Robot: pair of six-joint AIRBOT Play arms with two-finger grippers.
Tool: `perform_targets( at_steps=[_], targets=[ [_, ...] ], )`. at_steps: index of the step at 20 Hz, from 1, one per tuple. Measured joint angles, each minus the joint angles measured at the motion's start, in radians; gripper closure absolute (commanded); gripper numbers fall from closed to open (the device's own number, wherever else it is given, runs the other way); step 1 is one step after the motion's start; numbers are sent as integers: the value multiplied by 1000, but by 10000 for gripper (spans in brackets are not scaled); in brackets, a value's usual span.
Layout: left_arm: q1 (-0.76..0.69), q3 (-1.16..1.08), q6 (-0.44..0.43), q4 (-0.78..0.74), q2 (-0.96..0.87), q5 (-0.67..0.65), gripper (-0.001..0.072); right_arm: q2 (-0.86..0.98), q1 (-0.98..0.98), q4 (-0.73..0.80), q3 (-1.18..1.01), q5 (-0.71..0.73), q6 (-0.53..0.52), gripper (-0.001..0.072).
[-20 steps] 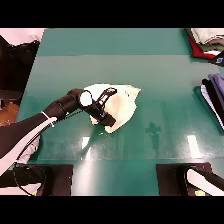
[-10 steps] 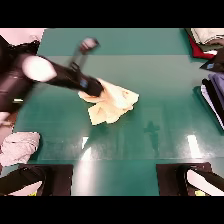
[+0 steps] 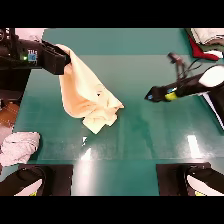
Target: Fold the shirts.
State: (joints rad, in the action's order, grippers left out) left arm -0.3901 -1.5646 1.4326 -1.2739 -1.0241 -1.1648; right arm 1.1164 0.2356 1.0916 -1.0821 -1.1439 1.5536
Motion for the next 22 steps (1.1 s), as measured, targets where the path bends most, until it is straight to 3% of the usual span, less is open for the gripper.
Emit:
perform_targets(
  at_steps=[9, 20, 21, 22],
  targets=[
    [5, -5, 0, -27, 5, -39, 675, 133, 293, -5, 101, 309, -109, 227],
    [5, -5, 1, -35, 5, -87, 675, 402, 363, -200, -22, 285, -122, 235],
    [5, -5, 1, -35, 5, -89, 675, 414, 369, -207, -24, 283, -122, 286],
    [5, -5, 1, -35, 5, -90, 675, 425, 373, -214, -26, 283, -122, 385]
  ],
)
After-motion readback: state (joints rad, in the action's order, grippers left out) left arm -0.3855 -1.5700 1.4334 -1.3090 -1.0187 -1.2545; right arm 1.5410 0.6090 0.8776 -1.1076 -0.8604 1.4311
